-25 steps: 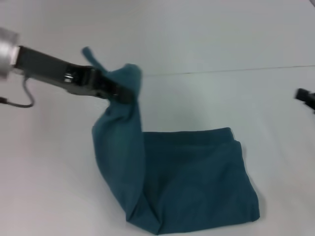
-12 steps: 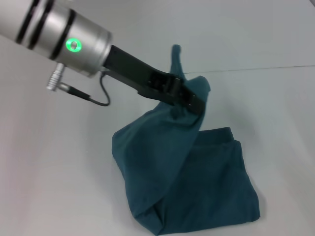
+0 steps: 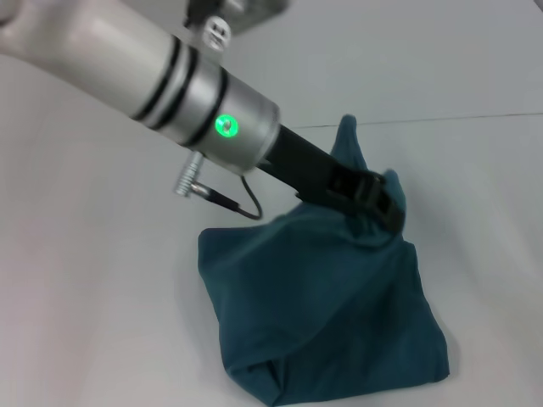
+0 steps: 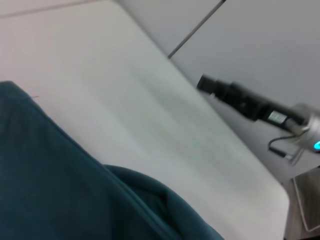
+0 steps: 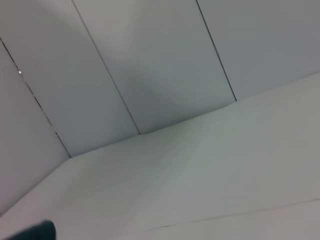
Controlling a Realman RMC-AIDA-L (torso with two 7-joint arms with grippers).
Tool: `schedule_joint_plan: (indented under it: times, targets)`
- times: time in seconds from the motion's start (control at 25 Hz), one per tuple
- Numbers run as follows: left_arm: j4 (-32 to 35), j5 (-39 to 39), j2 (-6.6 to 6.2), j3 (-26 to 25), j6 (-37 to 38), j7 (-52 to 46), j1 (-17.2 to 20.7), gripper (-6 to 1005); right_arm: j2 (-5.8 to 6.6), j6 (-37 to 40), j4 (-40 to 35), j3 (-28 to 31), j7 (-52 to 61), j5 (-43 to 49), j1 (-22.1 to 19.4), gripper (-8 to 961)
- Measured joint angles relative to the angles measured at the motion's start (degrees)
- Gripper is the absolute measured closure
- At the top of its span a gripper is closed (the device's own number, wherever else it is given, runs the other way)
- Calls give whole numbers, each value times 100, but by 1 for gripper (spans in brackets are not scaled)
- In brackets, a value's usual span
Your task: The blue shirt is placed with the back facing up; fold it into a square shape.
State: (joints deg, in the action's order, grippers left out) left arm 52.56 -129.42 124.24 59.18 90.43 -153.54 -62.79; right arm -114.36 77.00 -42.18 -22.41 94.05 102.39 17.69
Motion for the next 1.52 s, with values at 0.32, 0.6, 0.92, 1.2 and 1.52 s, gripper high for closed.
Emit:
schedule_joint_plan:
  times: [0.32, 0.6, 0.92, 1.2, 1.52]
  targets:
    - [-513, 1072, 35, 1551, -831, -162, 64, 890, 3, -76, -1, 14, 23, 9, 37, 954]
    - [-532, 1492, 22, 1693, -823, -76, 39, 720, 19, -166, -1, 17, 2, 9, 90, 953]
    - [-433, 1571, -36, 1226, -735, 403, 307, 326, 53, -33, -13, -78, 19, 26, 163, 951]
    - [-107, 1576, -218, 102, -474, 1801, 1353, 157, 154, 736, -791, -238, 784, 640, 220, 921]
    - [279, 1524, -421, -204, -109, 3073, 2381, 41, 284, 2224, -2341, -539, 2995, 2565, 905, 875]
